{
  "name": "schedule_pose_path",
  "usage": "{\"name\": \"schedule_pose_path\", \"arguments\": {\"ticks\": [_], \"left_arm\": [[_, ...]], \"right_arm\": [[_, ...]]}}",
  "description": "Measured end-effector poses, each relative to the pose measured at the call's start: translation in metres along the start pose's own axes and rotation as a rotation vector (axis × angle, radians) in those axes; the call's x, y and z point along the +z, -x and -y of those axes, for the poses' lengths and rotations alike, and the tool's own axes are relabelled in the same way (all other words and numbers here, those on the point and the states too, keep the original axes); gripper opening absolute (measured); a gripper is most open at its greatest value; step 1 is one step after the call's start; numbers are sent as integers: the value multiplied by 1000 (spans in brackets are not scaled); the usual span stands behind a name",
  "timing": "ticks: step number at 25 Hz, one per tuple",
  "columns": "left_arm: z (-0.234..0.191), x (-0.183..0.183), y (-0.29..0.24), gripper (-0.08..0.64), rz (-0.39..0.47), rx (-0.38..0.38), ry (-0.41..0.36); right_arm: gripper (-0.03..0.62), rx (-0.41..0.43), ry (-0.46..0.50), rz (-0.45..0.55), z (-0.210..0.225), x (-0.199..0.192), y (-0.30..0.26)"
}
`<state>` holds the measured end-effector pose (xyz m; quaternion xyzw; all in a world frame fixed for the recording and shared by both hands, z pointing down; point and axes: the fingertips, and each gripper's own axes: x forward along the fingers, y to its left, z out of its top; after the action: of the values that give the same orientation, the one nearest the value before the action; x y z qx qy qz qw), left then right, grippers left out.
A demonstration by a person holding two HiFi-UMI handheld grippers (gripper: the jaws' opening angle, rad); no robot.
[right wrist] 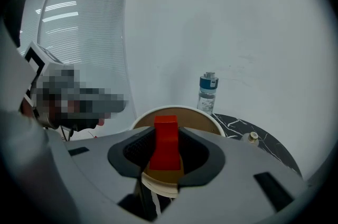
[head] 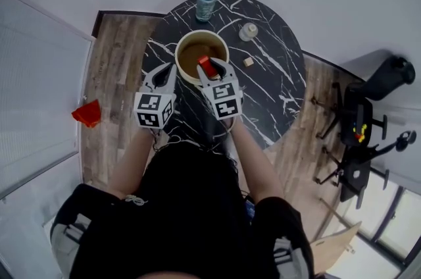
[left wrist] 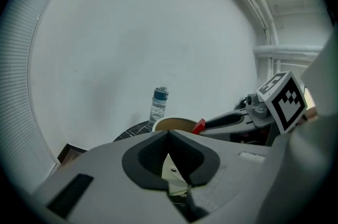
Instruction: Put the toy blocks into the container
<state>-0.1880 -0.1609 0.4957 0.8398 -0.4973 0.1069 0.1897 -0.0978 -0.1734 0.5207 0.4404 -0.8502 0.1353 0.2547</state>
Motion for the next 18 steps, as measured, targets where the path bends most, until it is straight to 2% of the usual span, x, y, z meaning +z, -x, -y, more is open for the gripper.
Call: {"name": "schedule_pose_path", "arguments": {"ticks": [6, 9, 13, 15, 17, 18], "left_arm": [[4, -2, -4, 0, -8, -7, -1], [8, -1, -4, 0, -8, -14, -6], [13, 0, -2, 0, -4, -19, -12], [17, 2, 0, 0, -1, -24, -17], [21, 3, 2, 0, 3, -30, -22], [23, 3, 3, 0, 5, -33, -24]], "right_arm": [[126, 1, 9, -11, 2, -3, -3], [178, -2, 11, -6, 3, -1, -1], [188, -12, 6, 12, 5, 0, 6], [128, -34, 3, 37, 9, 2, 14], [20, -59, 0, 73, 13, 6, 23], [3, -66, -2, 92, 14, 7, 28]]}}
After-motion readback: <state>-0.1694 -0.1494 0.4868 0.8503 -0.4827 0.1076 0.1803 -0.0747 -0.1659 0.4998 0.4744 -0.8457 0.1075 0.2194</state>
